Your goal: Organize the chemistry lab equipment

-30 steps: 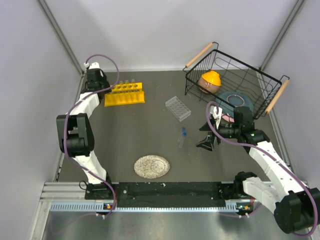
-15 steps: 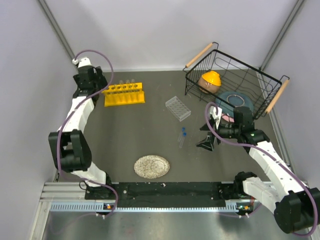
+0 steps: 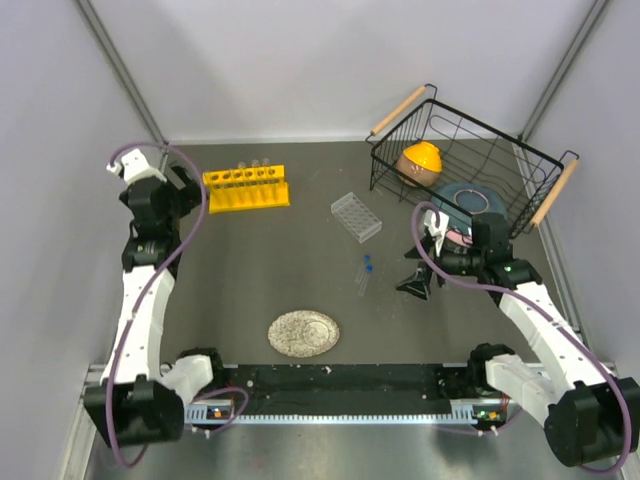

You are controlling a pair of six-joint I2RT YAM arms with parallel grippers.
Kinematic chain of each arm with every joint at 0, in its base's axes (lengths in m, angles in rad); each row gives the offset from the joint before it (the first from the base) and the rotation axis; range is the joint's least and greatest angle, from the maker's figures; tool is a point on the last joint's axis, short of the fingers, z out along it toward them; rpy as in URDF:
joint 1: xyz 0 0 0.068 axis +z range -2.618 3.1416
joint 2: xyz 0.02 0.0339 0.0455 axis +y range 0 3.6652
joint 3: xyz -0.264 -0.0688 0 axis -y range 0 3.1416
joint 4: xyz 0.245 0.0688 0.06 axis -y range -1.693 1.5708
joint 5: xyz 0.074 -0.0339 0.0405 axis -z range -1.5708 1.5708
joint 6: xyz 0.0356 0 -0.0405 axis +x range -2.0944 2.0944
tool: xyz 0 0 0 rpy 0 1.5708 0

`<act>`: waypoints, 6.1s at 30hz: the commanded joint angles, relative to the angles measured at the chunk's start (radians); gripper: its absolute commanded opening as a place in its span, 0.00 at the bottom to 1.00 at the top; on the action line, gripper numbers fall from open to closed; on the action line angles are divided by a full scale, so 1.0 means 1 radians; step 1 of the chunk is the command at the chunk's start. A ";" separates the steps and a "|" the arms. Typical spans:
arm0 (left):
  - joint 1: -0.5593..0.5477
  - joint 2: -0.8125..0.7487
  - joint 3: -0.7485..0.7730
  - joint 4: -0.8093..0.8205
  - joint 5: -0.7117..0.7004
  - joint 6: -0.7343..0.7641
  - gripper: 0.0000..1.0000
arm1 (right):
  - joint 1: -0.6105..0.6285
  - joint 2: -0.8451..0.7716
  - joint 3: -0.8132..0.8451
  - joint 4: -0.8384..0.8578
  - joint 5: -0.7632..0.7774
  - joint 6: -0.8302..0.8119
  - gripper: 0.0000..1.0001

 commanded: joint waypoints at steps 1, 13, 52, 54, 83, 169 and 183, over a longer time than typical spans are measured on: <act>0.003 -0.144 -0.106 -0.012 0.246 -0.096 0.99 | -0.031 -0.001 0.052 0.022 0.000 0.006 0.99; -0.208 -0.363 -0.327 -0.021 0.554 -0.131 0.98 | -0.072 0.019 0.054 0.016 0.014 0.005 0.99; -1.039 0.753 0.290 -0.190 0.100 -0.113 0.33 | -0.103 -0.009 0.054 0.008 0.028 -0.007 0.99; -1.037 0.776 0.299 -0.192 0.103 -0.108 0.33 | -0.104 -0.010 0.052 0.007 0.030 -0.007 0.99; -1.037 0.855 0.396 -0.273 0.038 -0.074 0.34 | -0.104 -0.007 0.052 0.005 0.031 -0.014 0.99; -1.051 0.330 -0.132 0.273 0.198 -0.051 0.00 | -0.104 0.039 0.059 0.007 -0.128 0.046 0.99; -1.180 0.370 -0.065 0.338 0.146 0.016 0.00 | -0.104 0.137 0.068 0.100 -0.228 0.250 0.99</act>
